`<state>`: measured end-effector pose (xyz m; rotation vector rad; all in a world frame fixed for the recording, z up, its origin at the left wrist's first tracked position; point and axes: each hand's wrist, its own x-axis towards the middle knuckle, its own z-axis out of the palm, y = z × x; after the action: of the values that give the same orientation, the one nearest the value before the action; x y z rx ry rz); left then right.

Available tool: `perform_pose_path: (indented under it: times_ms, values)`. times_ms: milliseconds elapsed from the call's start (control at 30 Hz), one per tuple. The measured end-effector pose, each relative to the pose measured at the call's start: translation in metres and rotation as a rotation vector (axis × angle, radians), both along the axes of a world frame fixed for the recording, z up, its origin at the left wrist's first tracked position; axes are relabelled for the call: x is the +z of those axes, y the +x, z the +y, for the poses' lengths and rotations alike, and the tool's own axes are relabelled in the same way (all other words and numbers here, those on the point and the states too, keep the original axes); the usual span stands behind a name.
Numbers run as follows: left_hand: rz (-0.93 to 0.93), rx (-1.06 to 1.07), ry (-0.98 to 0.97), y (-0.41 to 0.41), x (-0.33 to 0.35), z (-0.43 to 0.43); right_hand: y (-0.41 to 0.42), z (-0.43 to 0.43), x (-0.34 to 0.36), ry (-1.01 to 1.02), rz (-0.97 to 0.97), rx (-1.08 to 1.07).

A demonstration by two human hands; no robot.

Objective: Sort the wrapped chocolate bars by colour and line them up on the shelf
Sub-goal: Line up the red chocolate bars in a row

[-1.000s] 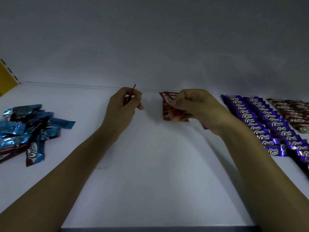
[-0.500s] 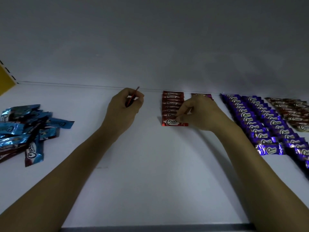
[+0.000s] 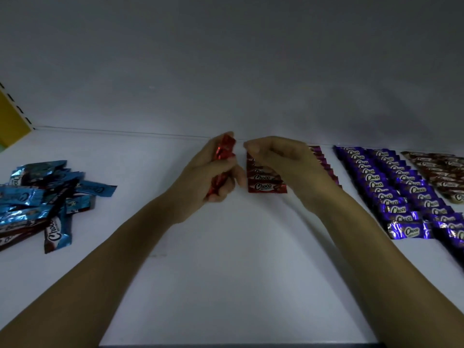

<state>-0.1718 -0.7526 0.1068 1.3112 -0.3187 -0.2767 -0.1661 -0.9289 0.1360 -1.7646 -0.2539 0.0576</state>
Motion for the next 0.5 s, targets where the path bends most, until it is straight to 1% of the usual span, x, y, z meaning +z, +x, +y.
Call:
perform_pose_path:
  times_ms: [67, 133, 200, 267, 367, 433, 500]
  values:
    - [0.042, -0.17, -0.047, -0.0008, -0.0009, -0.0011, -0.0037, 0.0086, -0.0021, 0.084, 0.05, 0.124]
    - [0.059, -0.234, -0.033, -0.0008, -0.0017, -0.0007, -0.0042, 0.0122, -0.0038, 0.108, 0.069, 0.103]
    - [0.072, -0.232, -0.011, -0.0001, -0.0011, 0.0014, -0.0035, 0.0112, -0.0026, 0.152, 0.096, -0.025]
    - [0.072, -0.198, 0.023, 0.0006, -0.0003, 0.0033, -0.003, 0.0079, -0.0007, 0.188, 0.106, -0.107]
    - [0.101, -0.148, 0.015, 0.0013, 0.001, 0.004, -0.0033, 0.0071, 0.0003, 0.206, 0.125, -0.12]
    - [0.117, -0.136, -0.015, 0.0012, 0.0017, 0.0031, -0.0032, 0.0085, 0.0005, 0.249, 0.158, -0.119]
    - [0.142, -0.063, -0.047, 0.0029, 0.0015, 0.0036, -0.0028, 0.0095, 0.0014, 0.311, 0.194, -0.12]
